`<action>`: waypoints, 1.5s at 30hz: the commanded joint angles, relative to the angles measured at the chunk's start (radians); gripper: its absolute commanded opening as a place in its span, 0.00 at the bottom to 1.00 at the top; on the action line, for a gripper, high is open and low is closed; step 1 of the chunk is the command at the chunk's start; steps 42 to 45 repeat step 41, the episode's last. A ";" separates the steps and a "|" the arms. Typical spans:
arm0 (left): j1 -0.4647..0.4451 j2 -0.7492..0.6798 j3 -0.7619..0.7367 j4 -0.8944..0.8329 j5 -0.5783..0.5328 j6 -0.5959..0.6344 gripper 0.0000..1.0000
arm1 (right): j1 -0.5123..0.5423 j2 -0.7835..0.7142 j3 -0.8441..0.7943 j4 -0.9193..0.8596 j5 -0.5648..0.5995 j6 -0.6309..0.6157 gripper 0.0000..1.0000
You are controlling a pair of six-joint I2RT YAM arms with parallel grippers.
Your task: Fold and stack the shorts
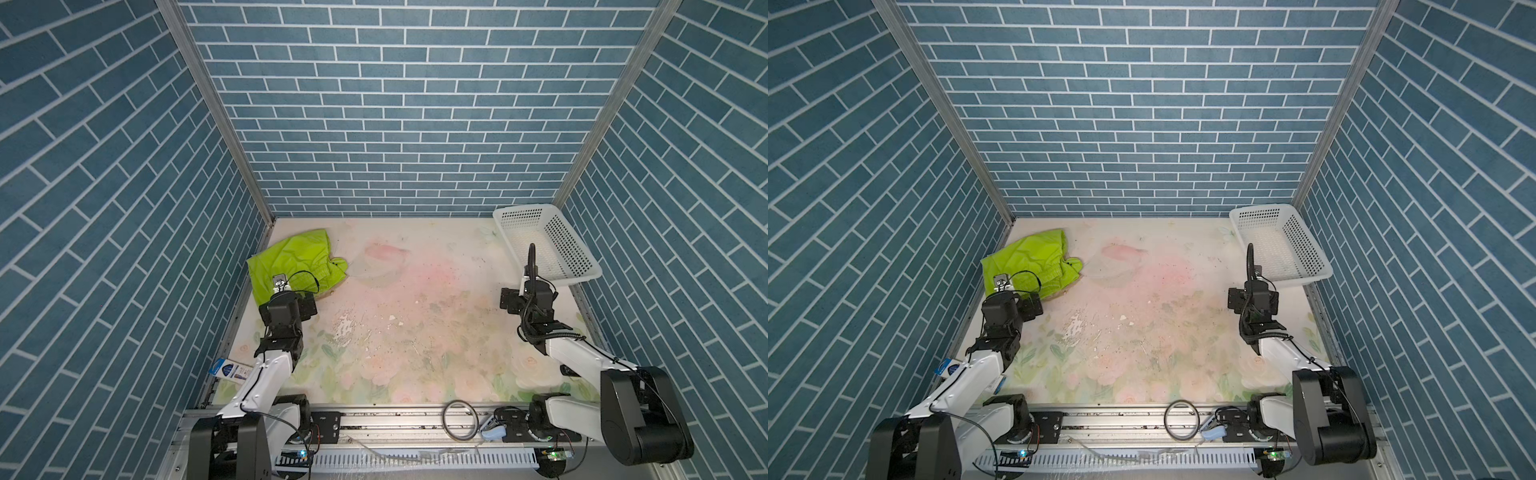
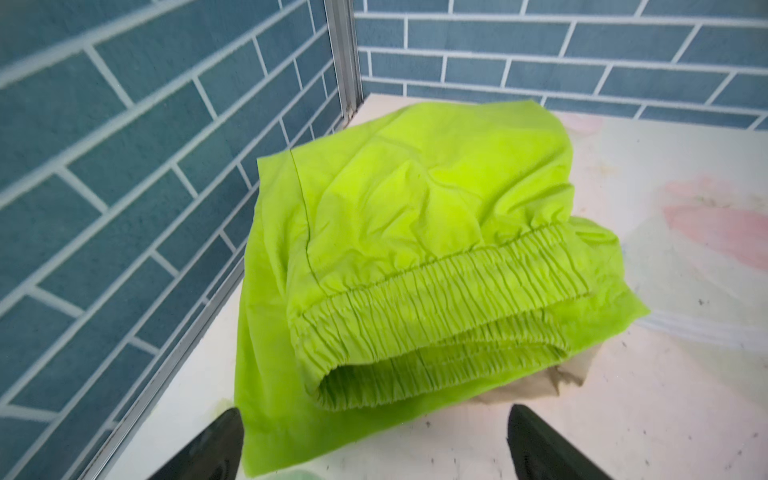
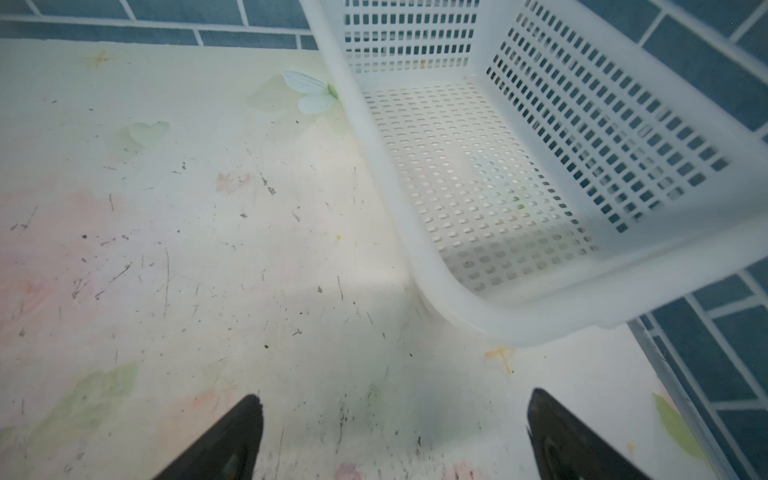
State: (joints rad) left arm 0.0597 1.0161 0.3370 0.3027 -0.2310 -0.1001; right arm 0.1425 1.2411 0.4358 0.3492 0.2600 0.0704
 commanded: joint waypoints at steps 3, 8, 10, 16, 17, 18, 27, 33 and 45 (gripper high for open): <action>0.000 0.073 -0.064 0.273 0.025 -0.008 1.00 | -0.049 0.049 -0.035 0.344 -0.079 -0.124 0.99; 0.000 0.209 -0.038 0.364 0.067 0.011 1.00 | -0.135 0.103 -0.079 0.422 -0.142 -0.044 0.99; 0.000 0.266 -0.048 0.485 0.091 0.022 1.00 | -0.142 0.179 -0.149 0.610 -0.176 -0.047 0.99; -0.028 0.411 0.008 0.543 0.122 0.073 1.00 | -0.142 0.297 -0.166 0.747 -0.182 -0.059 0.99; -0.033 0.424 0.020 0.538 0.119 0.079 1.00 | -0.142 0.300 -0.120 0.668 -0.179 -0.060 0.99; -0.043 0.432 0.042 0.502 0.131 0.093 1.00 | -0.147 0.293 -0.059 0.533 -0.202 -0.052 0.99; -0.079 0.508 0.057 0.541 0.203 0.171 1.00 | -0.182 0.298 -0.045 0.517 -0.255 -0.038 0.99; -0.079 0.510 0.056 0.546 0.202 0.170 1.00 | -0.181 0.299 -0.044 0.519 -0.258 -0.038 0.99; -0.080 0.510 0.056 0.544 0.203 0.170 1.00 | -0.181 0.299 -0.044 0.517 -0.258 -0.038 0.99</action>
